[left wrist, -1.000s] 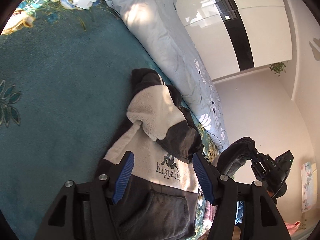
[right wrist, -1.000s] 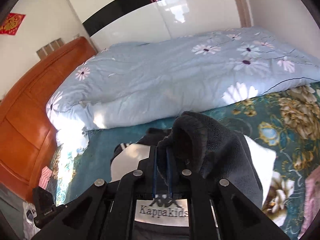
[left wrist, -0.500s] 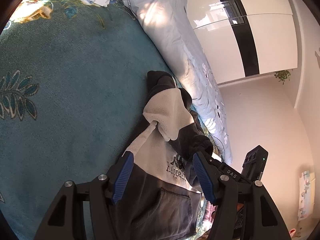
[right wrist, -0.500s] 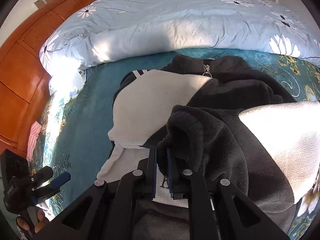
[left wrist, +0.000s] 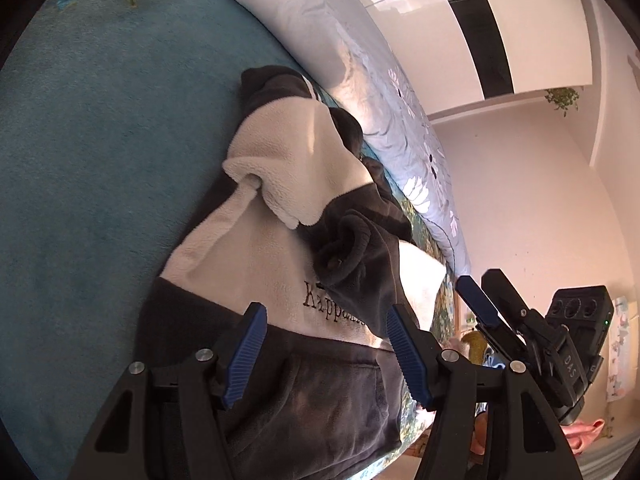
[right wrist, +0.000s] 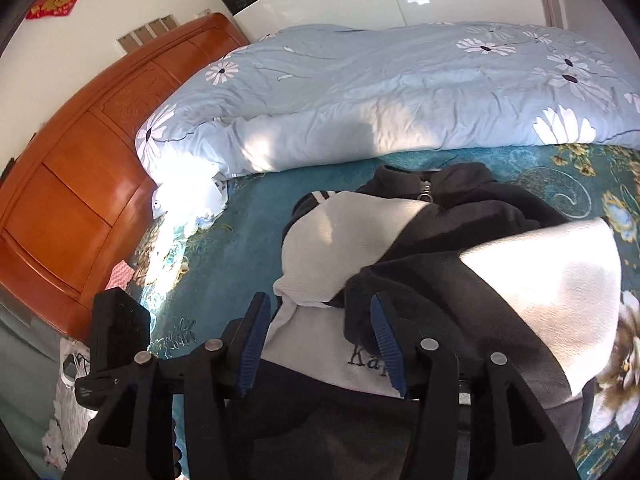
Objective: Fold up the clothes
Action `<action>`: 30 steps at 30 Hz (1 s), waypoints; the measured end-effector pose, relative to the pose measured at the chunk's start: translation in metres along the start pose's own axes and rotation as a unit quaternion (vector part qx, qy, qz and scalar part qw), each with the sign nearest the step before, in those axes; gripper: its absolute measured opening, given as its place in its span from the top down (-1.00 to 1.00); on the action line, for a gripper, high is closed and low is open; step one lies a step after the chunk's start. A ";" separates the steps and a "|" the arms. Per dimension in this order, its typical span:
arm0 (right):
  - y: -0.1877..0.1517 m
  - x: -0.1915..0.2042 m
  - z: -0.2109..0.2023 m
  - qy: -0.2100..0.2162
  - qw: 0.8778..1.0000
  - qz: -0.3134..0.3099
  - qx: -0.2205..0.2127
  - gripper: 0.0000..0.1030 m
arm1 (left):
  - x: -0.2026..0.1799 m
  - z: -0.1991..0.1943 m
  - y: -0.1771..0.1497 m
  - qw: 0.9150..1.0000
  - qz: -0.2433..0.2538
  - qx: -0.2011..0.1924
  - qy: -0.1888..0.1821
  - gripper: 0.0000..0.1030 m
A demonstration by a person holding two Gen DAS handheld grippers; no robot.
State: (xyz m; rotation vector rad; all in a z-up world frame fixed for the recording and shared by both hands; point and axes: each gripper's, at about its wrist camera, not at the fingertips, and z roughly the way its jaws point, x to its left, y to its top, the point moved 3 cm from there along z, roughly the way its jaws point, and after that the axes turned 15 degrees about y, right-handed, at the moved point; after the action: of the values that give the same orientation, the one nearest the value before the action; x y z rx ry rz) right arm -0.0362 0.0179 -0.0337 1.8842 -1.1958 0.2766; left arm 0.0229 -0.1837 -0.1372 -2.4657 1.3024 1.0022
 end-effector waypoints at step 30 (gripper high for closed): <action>-0.152 -0.132 -0.149 -0.044 0.959 0.244 -0.136 -0.05 | -0.123 -0.018 0.106 0.975 0.142 -0.162 0.055 0.62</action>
State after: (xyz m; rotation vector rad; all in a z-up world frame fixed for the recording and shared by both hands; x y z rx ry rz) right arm 0.0571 0.2392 -0.1042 1.3593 -1.6627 0.2782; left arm -0.1000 -0.1733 -0.0300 -2.6533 1.6860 1.2476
